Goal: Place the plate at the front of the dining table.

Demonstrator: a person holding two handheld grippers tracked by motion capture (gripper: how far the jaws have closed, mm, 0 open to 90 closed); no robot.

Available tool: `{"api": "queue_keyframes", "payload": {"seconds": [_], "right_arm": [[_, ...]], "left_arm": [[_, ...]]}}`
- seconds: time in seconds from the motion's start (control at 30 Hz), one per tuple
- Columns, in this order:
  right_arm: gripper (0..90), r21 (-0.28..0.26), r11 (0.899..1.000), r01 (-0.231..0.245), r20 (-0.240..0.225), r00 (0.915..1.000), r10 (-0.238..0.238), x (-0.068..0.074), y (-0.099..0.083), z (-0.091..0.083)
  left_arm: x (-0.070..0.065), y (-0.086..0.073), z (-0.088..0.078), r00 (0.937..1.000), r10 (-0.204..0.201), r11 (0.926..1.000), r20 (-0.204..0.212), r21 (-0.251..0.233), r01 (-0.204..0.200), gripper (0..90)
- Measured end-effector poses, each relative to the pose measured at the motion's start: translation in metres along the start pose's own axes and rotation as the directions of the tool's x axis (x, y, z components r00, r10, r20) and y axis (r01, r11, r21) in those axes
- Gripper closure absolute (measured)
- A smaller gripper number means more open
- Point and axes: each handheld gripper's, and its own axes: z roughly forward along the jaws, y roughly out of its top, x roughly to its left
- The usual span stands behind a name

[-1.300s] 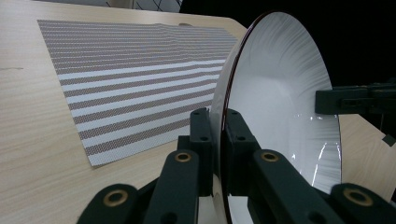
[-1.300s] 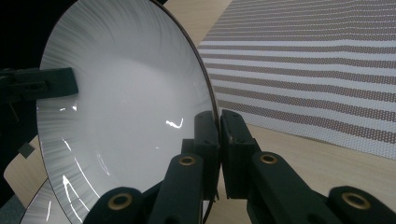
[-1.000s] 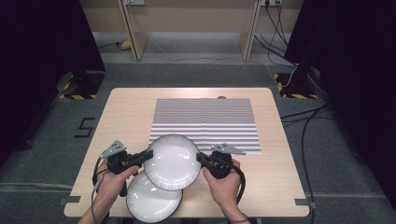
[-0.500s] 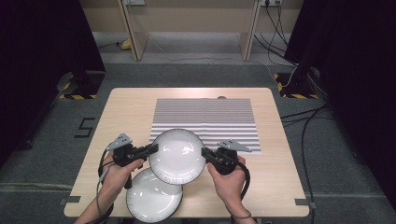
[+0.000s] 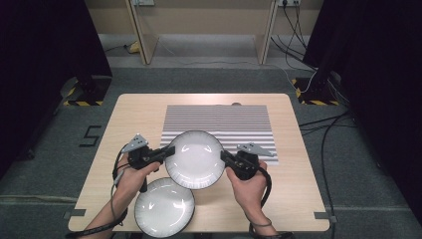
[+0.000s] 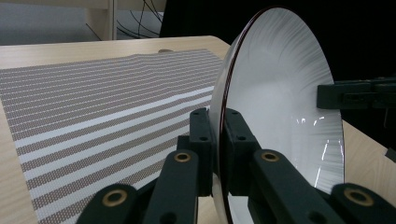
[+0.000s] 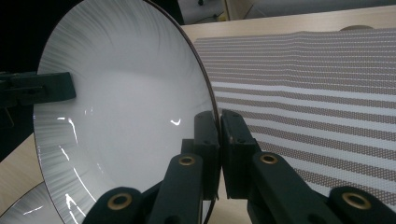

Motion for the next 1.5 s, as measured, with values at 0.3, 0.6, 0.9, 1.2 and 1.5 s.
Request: {"api": "queue_keyframes", "payload": {"seconds": [0.3, 0.6, 0.9, 1.2, 1.5], "right_arm": [[86.1, -0.004, 1.0, -0.002, 0.02, 0.9998, 0.002, -0.007, 0.004, 0.0], [86.2, -0.013, 1.0, -0.001, 0.039, 0.9992, 0.002, -0.015, 0.009, 0.005], [86.3, -0.022, 1.0, 0.012, 0.067, 0.9977, -0.01, -0.019, 0.015, 0.007], [86.2, -0.031, 0.999, 0.027, 0.095, 0.9952, -0.024, -0.024, 0.021, 0.01], [86.3, -0.02, 0.999, 0.035, 0.124, 0.9917, -0.033, -0.033, 0.032, 0.014]], "left_arm": [[0.0, 0.007, 0.01, 0.9999, 0.007, 1.0, 0.009, -0.001, -0.007, 84.4], [0.003, 0.013, 0.022, 0.9999, 0.012, 0.9999, 0.01, -0.003, -0.012, 84.4], [0.008, 0.016, 0.034, 0.9992, 0.038, 0.9991, 0.016, -0.02, -0.037, 83.9], [0.01, 0.022, 0.046, 0.9993, 0.034, 0.9989, 0.018, -0.033, -0.033, 83.8], [0.015, 0.028, 0.061, 0.9993, 0.024, 0.9993, 0.028, -0.029, -0.023, 83.7]]}}
